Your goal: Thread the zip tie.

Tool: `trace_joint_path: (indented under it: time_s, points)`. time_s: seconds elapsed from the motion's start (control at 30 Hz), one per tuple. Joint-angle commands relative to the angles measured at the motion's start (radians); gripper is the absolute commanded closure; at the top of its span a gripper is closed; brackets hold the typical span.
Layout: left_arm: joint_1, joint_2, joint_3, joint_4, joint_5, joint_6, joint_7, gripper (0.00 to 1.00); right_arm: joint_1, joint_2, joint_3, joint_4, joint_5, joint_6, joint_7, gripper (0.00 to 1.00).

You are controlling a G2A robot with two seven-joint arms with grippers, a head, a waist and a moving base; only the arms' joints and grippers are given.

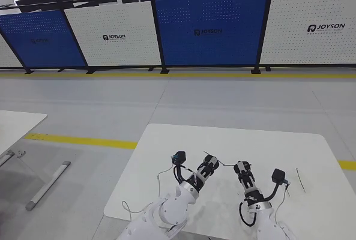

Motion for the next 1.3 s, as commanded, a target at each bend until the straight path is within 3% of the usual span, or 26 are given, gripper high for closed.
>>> trace_joint_path:
  time_s: [0.0,0.97,1.27]
  points:
    - [0.0,0.0,0.0,0.0,0.0,0.0,0.0,1.0,-0.007,-0.001,0.004,-0.005,-0.002,-0.008,-0.001,1.0]
    - [0.0,0.0,0.0,0.0,0.0,0.0,0.0,1.0,-0.006,-0.034,0.029,0.011,-0.01,0.004,0.041,1.0]
    - [0.0,0.0,0.0,0.0,0.0,0.0,0.0,1.0,0.019,-0.049,0.019,0.053,0.025,-0.029,0.069,1.0]
